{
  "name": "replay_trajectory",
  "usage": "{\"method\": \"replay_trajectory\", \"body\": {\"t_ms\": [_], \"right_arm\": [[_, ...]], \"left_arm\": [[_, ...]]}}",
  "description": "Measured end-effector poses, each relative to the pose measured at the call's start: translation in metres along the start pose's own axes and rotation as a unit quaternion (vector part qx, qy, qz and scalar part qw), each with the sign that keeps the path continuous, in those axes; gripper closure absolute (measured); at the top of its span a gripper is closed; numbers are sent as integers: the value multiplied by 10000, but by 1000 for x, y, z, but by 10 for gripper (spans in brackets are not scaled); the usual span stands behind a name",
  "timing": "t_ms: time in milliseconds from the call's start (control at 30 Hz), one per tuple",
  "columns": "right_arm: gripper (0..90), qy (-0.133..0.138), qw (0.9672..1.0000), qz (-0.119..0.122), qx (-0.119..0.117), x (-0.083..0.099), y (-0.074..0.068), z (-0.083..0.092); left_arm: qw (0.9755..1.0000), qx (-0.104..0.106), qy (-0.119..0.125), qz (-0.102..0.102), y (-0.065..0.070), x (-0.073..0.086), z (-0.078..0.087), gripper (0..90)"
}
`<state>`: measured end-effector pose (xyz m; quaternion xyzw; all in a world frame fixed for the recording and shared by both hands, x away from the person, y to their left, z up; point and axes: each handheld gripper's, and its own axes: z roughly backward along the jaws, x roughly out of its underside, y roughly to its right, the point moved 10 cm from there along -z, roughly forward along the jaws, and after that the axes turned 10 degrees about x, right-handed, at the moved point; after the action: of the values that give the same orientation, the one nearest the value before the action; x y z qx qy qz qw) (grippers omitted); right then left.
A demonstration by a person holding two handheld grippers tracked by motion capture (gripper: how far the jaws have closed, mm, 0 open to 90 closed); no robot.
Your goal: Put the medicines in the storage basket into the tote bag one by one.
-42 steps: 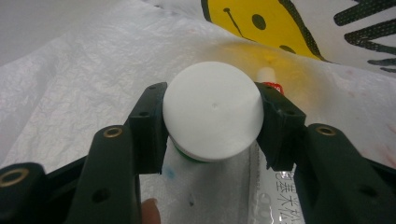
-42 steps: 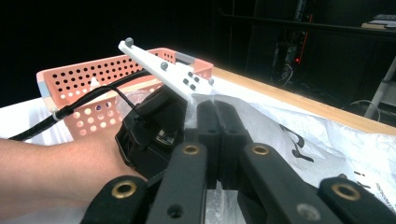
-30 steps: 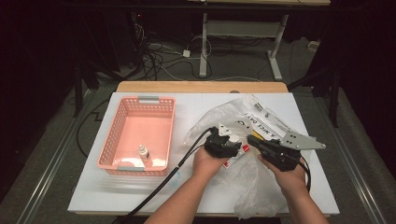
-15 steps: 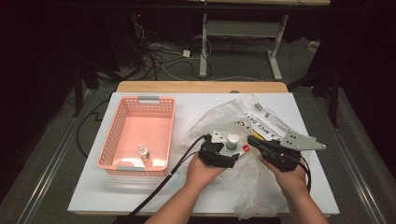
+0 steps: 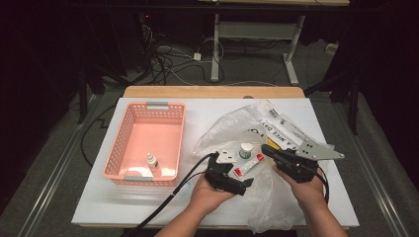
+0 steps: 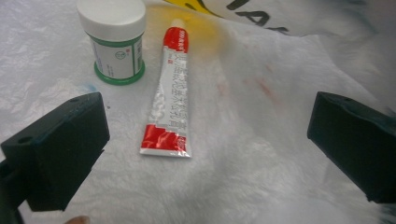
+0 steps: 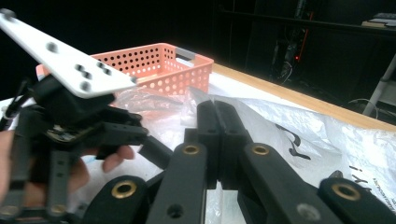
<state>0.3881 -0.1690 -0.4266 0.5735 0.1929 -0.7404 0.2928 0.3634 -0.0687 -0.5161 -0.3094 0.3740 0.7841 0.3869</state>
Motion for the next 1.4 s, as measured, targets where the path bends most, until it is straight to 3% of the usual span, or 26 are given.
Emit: {"method": "replay_trajectory", "body": {"t_ms": [367,733,900,1200,1400], "right_arm": [[900,-15,10000,-4,23,1,-1,0],[900,-39,10000,-18,32,2,0,0],[900,-41,10000,-20,35,3,-1,0],[900,-32,10000,0,24,2,-1,1],[900,-28,10000,-26,40,2,0,2]], "left_arm": [[9998,119,75,-109,18,10,38,0],[9998,98,96,-155,22,21,71,0],[9998,18,107,-155,17,25,86,0],[9994,-240,221,-60,-2,27,109,0],[9986,-492,205,-58,-14,30,119,0]]}}
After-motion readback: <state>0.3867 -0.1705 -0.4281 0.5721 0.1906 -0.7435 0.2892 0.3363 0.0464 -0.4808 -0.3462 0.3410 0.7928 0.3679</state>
